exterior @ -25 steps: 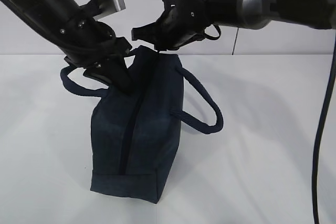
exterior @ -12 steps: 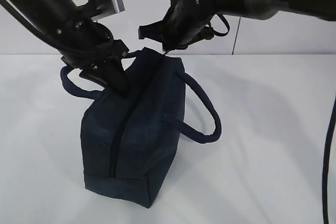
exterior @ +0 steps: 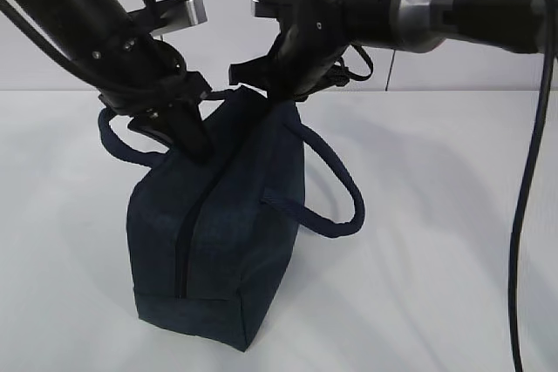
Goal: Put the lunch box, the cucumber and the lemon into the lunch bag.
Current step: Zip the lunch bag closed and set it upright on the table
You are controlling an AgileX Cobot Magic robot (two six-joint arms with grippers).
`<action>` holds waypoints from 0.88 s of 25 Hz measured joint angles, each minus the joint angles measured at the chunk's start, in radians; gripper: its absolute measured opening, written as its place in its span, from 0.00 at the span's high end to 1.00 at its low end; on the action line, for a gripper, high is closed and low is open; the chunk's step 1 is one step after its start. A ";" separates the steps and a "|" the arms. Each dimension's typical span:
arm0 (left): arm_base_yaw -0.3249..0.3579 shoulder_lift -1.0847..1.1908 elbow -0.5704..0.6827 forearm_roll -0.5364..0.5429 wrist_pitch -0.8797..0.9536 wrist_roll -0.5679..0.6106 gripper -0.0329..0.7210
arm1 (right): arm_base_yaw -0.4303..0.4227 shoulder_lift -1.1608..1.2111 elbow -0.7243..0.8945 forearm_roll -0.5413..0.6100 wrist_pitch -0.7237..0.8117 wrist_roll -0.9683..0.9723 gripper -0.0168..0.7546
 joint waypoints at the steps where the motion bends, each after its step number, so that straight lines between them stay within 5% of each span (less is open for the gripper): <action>1: 0.000 0.000 0.000 0.003 0.000 0.000 0.96 | 0.000 0.005 -0.003 0.002 0.000 0.000 1.00; 22: 0.000 -0.004 0.000 0.020 0.036 0.004 0.96 | -0.005 -0.044 -0.006 0.088 0.159 -0.158 1.00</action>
